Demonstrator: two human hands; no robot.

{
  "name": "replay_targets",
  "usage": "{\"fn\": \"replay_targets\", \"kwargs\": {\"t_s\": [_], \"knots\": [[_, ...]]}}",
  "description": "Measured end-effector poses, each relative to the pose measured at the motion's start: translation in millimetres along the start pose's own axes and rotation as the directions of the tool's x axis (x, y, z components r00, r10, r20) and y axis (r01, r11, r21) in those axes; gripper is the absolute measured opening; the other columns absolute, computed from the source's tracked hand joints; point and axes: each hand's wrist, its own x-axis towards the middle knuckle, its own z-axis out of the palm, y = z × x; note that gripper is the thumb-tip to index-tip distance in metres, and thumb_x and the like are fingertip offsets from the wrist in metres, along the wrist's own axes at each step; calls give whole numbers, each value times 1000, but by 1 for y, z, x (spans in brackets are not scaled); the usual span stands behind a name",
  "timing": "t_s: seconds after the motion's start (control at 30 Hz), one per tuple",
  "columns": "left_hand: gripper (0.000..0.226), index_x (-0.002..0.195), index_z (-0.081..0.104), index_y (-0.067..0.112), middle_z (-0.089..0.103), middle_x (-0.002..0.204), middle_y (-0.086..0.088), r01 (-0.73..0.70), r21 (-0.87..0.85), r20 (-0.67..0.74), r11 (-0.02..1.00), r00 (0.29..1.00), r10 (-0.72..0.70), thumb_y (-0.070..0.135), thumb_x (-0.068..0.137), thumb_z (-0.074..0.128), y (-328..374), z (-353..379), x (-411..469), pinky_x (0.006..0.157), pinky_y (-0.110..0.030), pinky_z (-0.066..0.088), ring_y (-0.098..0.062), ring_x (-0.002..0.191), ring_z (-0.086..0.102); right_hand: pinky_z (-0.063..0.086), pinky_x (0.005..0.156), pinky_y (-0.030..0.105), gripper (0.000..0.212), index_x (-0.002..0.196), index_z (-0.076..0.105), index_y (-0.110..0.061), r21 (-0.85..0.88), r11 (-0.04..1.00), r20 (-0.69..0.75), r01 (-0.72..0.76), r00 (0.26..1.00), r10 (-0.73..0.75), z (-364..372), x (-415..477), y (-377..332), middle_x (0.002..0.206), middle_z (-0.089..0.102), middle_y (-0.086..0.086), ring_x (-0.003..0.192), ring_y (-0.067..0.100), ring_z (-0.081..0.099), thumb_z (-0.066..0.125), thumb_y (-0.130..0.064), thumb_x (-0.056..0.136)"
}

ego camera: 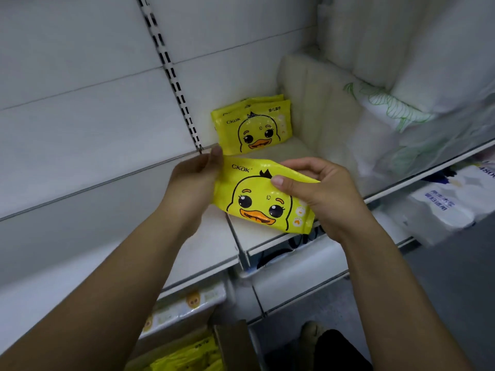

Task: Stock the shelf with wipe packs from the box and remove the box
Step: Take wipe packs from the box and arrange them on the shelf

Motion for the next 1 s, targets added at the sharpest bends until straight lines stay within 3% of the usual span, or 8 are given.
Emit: {"fn": "replay_targets", "kwargs": {"t_s": [0.07, 0.2, 0.33, 0.5, 0.6, 0.73, 0.87, 1.0], "knots": [[37, 95, 74, 15, 78, 102, -7, -41, -37, -68, 998, 997, 39, 46, 102, 55, 3, -3, -24, 94, -48, 58, -28, 98, 74, 58, 62, 29, 34, 92, 75, -17, 6, 1000, -28, -2, 1000, 2, 8, -14, -3, 86, 78, 2, 76, 17, 75, 88, -20, 61], [48, 93, 69, -7, 61, 77, -12, -117, -31, -202, 993, 973, 108, 36, 106, 52, 5, -12, -75, 59, -22, 45, -15, 65, 53, 56, 58, 30, 44, 96, 73, -19, 0, 998, -80, -63, 995, 62, 23, -54, 0, 100, 76, 5, 77, 18, 74, 89, -29, 56], [51, 81, 64, -7, 57, 69, -14, -161, -78, -308, 984, 942, 129, 35, 107, 50, -1, -33, -124, 60, -28, 42, -17, 62, 50, 56, 61, 33, 47, 105, 67, -16, 117, 986, -40, -115, 992, 121, 36, -96, 7, 101, 74, 6, 83, 24, 72, 81, -38, 65], [55, 83, 57, -16, 47, 68, -12, -189, -163, -475, 968, 875, 91, 32, 107, 49, -13, -56, -184, 61, -30, 33, -18, 63, 40, 55, 93, 49, 37, 94, 74, -18, 175, 969, 12, -173, 985, 174, 61, -140, 12, 102, 77, 9, 98, 26, 73, 55, -50, 95], [58, 65, 38, -3, 28, 62, -8, -174, -73, -572, 982, 814, 101, 35, 107, 49, -26, -62, -216, 57, -29, 19, -16, 59, 25, 57, 82, 49, 38, 86, 72, -16, 18, 994, -43, -112, 993, 112, 72, -161, 16, 91, 75, 10, 82, 26, 68, 51, -43, 103], [54, 59, 26, 19, 22, 56, 5, -88, 47, -647, 995, 757, 97, 32, 108, 47, -43, -64, -252, 46, -25, 14, -9, 50, 18, 47, 52, 27, 39, 73, 64, -14, -86, 995, -66, -59, 996, 54, 75, -179, 17, 66, 57, 7, 56, 18, 51, 54, -38, 103], [54, 58, 30, 21, 27, 54, 5, -53, 112, -642, 992, 759, 113, 34, 107, 47, -67, -76, -276, 51, -32, 17, -14, 53, 22, 44, 49, 24, 49, 79, 64, 3, -109, 992, -33, -59, 998, 56, 78, -195, 26, 61, 55, 6, 50, 15, 50, 58, -41, 100], [54, 70, 50, 2, 42, 63, -12, -74, -39, -593, 996, 804, 37, 41, 107, 46, -75, -84, -288, 56, -33, 33, -19, 61, 37, 43, 62, 39, 64, 81, 63, 2, -89, 992, -46, -84, 996, 80, 85, -200, 31, 76, 52, 17, 68, 25, 49, 63, -62, 86]]}}
